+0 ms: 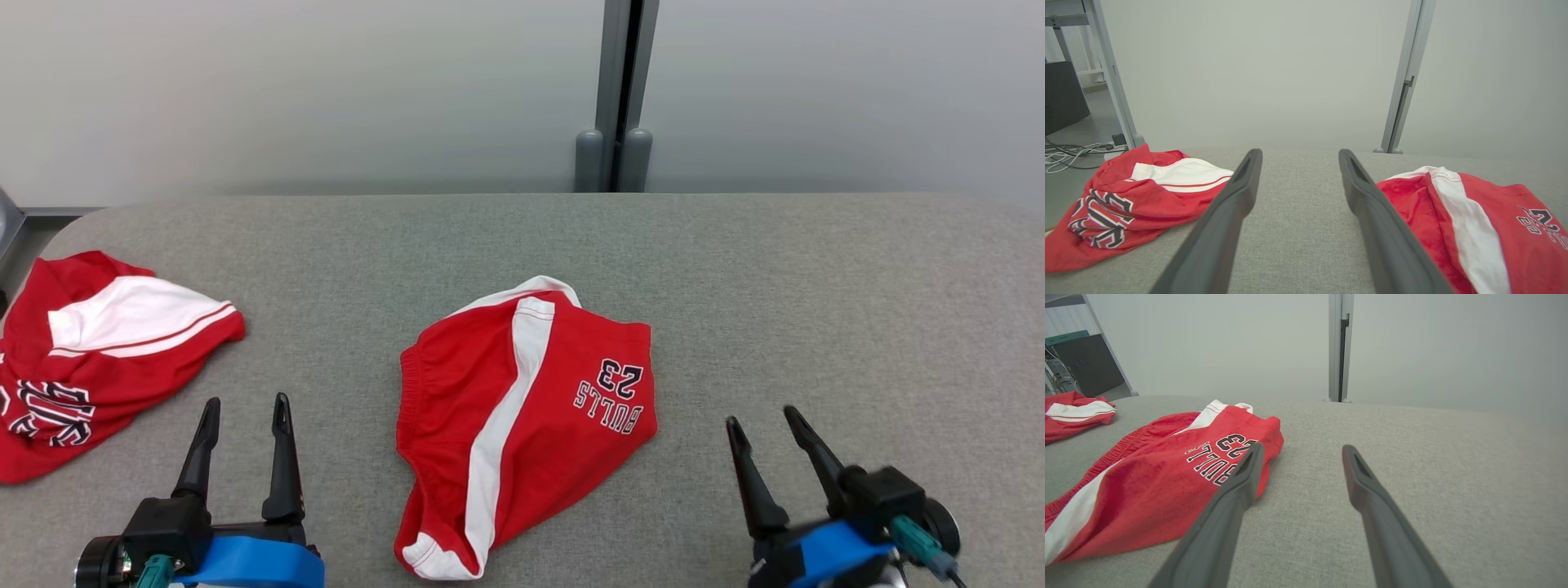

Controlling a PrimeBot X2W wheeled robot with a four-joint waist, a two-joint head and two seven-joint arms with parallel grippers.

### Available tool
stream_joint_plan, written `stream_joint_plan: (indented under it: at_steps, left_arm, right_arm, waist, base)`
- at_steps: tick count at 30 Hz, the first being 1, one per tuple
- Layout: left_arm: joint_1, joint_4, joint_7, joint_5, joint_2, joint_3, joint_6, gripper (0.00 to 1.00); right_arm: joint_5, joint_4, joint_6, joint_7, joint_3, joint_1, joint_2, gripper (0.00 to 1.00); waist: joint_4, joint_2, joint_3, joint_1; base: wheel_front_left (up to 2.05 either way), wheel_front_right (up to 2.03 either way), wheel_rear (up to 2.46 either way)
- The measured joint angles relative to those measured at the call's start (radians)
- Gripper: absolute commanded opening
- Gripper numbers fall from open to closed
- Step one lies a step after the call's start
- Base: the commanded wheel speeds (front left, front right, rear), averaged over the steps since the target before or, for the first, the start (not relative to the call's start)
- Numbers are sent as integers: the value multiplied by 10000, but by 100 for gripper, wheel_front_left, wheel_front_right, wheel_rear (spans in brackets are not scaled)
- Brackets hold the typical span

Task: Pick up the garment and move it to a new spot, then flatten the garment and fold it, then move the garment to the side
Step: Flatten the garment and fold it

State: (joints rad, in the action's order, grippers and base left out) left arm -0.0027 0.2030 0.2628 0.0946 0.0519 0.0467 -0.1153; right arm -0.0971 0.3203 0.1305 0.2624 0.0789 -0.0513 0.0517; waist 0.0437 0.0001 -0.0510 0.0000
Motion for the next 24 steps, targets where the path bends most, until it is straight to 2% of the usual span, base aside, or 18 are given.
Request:
stream_joint_plan:
  at_steps: [5,13,19,24]
  left_arm:
    - [-5,25,0,12,-2,-121,0,100]
    - [-218,117,0,203,-4,-395,0,100]
    - [-480,199,2,458,-4,-763,6,100]
    - [-693,222,0,663,-6,-1043,111,100]
  right_arm:
    - [-8,205,0,-65,604,-1079,-6,100]
    - [138,920,2,-811,1695,-3488,-12,100]
    - [203,2121,2,-1616,2190,-5216,117,100]
    - [226,3582,2,-2466,2598,-6230,261,100]
  waist:
    - [188,0,-58,0]
    - [720,0,-271,0]
    - [1284,0,-610,1]
    - [1735,1,-986,2]
  base:
    - [0,0,0]
    - [0,0,0]
    - [0,0,0]
    - [0,0,0]
